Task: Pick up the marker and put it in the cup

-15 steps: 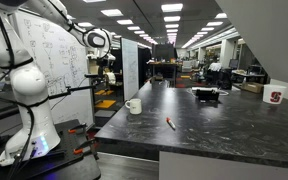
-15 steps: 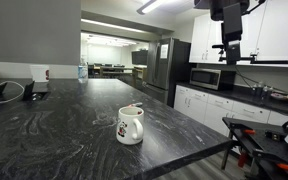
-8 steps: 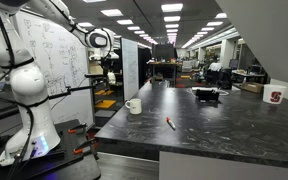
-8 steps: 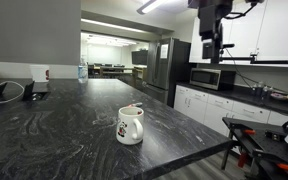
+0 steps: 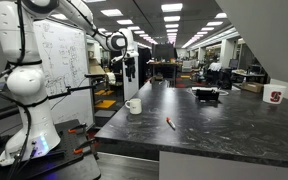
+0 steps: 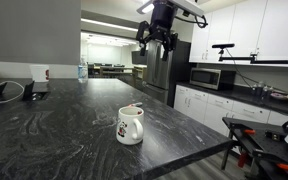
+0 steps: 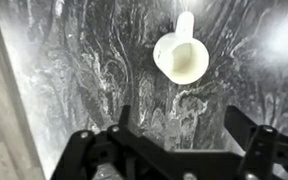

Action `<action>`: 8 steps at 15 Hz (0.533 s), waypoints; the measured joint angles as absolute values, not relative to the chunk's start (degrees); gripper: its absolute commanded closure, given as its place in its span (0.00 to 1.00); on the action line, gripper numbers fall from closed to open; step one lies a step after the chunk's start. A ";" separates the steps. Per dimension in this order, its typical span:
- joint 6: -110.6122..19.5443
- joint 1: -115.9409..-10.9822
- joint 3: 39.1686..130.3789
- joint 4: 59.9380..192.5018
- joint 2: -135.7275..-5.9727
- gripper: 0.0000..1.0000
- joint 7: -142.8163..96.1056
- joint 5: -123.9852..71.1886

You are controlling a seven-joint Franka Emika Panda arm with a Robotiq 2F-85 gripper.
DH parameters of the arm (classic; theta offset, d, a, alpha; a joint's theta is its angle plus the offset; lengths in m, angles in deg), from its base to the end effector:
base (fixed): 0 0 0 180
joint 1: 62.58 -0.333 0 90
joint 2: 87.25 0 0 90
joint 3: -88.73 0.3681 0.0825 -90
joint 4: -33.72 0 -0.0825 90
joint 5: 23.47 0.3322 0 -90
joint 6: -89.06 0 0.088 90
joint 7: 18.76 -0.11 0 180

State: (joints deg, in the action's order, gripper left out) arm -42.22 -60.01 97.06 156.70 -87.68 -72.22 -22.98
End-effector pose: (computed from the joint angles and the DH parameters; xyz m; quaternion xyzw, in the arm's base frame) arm 0.5052 0.0514 0.4971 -0.9109 0.4055 -0.0647 0.0401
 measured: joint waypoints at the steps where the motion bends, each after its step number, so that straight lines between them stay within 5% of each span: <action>1: -42.21 -60.02 95.75 154.21 -85.41 0.00 -75.11 -24.37; 8: -42.24 -60.81 88.46 143.30 -74.89 0.00 -86.67 -24.82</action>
State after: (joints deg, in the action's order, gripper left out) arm -42.24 -60.81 88.46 143.30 -74.89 -86.67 -24.82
